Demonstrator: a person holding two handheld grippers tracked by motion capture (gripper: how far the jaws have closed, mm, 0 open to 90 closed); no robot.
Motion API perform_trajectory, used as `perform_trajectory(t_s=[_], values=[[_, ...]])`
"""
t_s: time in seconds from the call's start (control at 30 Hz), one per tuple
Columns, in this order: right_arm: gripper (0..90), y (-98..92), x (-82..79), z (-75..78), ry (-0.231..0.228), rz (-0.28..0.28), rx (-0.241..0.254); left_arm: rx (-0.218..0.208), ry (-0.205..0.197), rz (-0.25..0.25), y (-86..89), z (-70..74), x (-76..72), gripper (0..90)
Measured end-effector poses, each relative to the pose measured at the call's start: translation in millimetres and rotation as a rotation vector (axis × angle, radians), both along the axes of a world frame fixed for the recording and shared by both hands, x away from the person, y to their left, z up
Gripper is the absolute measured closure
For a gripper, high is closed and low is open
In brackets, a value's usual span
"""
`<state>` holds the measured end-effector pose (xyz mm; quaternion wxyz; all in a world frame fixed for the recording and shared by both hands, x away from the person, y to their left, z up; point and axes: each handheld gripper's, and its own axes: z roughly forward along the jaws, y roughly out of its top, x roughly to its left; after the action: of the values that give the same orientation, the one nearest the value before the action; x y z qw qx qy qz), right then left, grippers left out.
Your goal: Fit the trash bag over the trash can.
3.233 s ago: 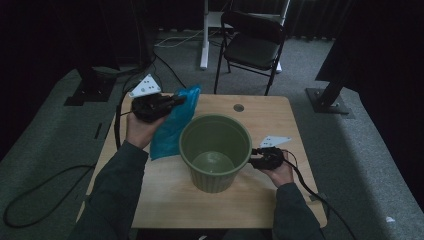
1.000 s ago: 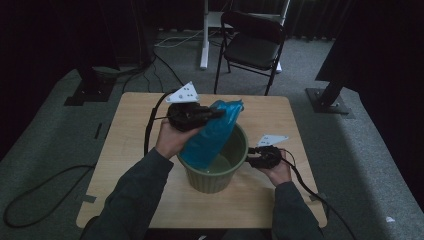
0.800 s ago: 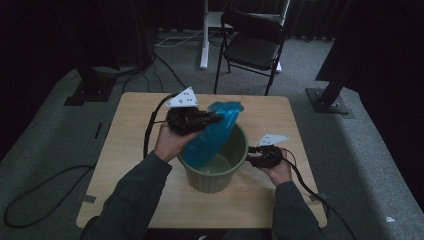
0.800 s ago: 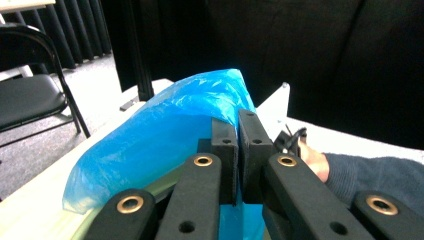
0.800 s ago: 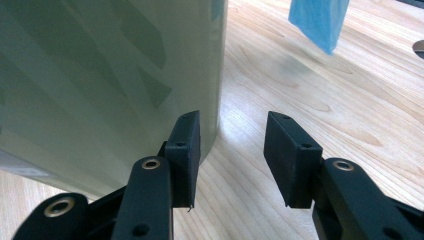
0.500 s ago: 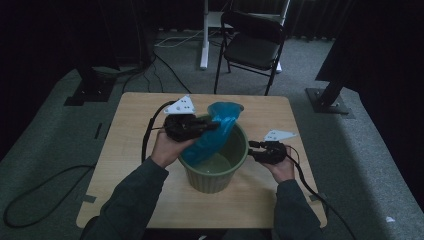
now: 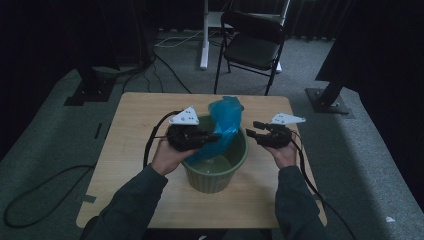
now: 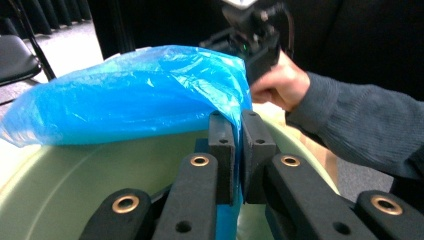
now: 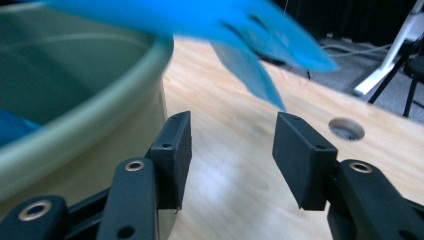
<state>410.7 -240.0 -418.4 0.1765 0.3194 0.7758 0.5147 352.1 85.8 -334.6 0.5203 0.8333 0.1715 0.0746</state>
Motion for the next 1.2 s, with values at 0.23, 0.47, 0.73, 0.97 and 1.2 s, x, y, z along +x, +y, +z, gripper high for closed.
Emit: perform_trajectory(t_s=[0.23,0.47,0.73,0.97,1.2], values=[[45.7,12.1,3.4,19.5,-0.058,0.037,-0.011,0.004,0.006,-0.006,-2.9,-1.6,1.0,84.9],[45.8,20.6,4.6,29.5,-0.101,0.048,-0.039,0.001,0.002,-0.016,-5.3,0.2,0.4,84.9],[49.8,28.0,3.8,36.4,-0.119,0.085,-0.028,-0.004,0.002,-0.021,-7.1,1.3,0.3,84.8],[60.3,36.3,3.2,40.6,-0.144,0.119,-0.049,0.004,0.002,-0.022,-6.8,1.0,1.0,84.8],[83.4,37.9,0.5,43.5,-0.168,0.133,-0.063,0.005,-0.003,-0.022,-5.8,1.1,0.6,84.4]])
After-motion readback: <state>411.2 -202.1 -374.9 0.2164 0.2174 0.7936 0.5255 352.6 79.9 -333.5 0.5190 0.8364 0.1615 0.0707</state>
